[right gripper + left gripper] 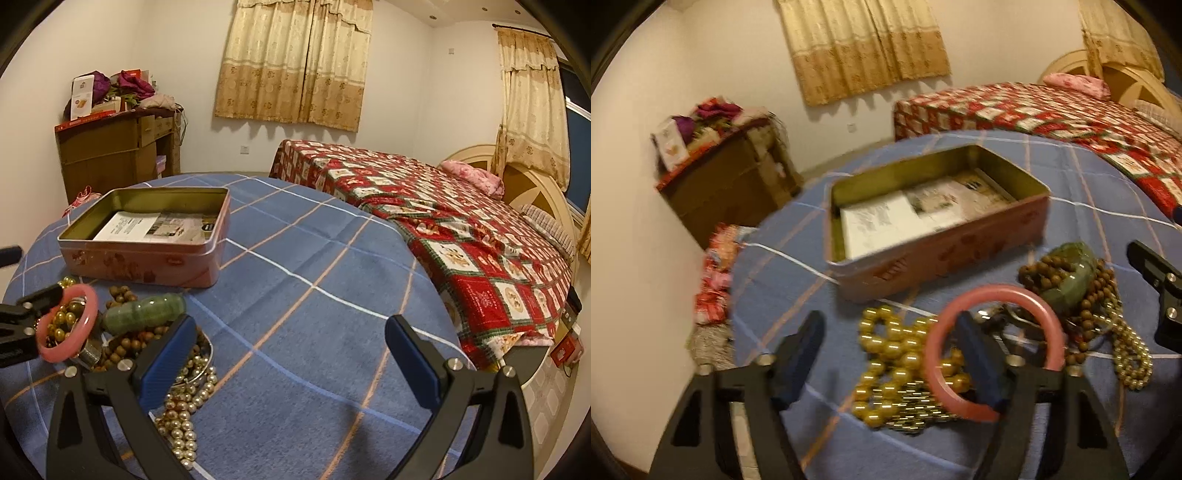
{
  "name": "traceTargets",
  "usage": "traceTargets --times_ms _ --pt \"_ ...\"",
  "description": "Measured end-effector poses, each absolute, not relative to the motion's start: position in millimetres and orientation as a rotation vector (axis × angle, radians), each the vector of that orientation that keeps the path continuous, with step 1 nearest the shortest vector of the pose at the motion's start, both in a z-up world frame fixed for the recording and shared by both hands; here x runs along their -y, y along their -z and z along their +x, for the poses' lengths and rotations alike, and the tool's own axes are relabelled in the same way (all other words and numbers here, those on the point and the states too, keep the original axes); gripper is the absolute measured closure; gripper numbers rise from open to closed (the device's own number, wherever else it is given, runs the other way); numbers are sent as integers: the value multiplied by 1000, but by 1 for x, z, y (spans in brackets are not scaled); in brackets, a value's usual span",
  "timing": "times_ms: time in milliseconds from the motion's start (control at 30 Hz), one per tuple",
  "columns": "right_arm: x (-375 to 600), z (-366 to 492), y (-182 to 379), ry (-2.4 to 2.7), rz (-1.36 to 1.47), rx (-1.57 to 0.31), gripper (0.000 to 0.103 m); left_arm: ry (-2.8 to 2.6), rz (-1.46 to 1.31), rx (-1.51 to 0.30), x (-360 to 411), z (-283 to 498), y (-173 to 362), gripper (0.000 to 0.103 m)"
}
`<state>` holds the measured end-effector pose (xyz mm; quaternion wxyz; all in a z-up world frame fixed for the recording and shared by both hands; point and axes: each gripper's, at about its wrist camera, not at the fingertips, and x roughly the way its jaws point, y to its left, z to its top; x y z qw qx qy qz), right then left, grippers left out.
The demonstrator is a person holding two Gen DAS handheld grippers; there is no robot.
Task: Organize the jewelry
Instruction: 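Grasp the pink bangle with the left tool and lift it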
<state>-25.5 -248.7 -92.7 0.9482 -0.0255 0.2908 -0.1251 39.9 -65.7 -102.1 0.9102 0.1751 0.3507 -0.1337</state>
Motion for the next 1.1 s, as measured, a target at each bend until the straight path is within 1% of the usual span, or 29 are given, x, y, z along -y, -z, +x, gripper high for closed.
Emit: traceTargets --times_ms 67,133,167,200,400,633,667,767,867,933,967,1067,1100 --pt "250 -24 94 253 -50 -590 0 298 355 -725 70 42 105 51" --pt "250 -23 94 253 -48 -589 0 327 337 -732 70 43 105 64" --pt "250 -23 94 251 -49 -590 0 354 324 -744 71 43 105 84" --pt "250 -22 94 250 -49 -590 0 381 317 -760 73 43 107 91" --pt "247 -21 94 242 -56 -583 0 408 294 -728 69 35 97 95" --pt "250 -19 91 224 -31 -585 0 363 274 -644 53 32 68 96" --pt "251 -19 89 208 -20 -584 0 355 277 -631 51 31 66 103" --pt "253 -16 84 178 7 -578 0 338 274 -597 46 31 58 103" --pt "253 -9 77 158 39 -572 0 349 275 -609 46 33 61 103" --pt "248 -1 75 125 51 -584 3 356 261 -636 44 36 67 103" --pt "245 1 75 113 45 -588 6 354 255 -645 41 37 69 103" --pt "233 4 78 97 12 -596 6 306 265 -671 36 46 76 103" --pt "231 4 79 97 5 -597 6 297 247 -684 34 49 77 97"
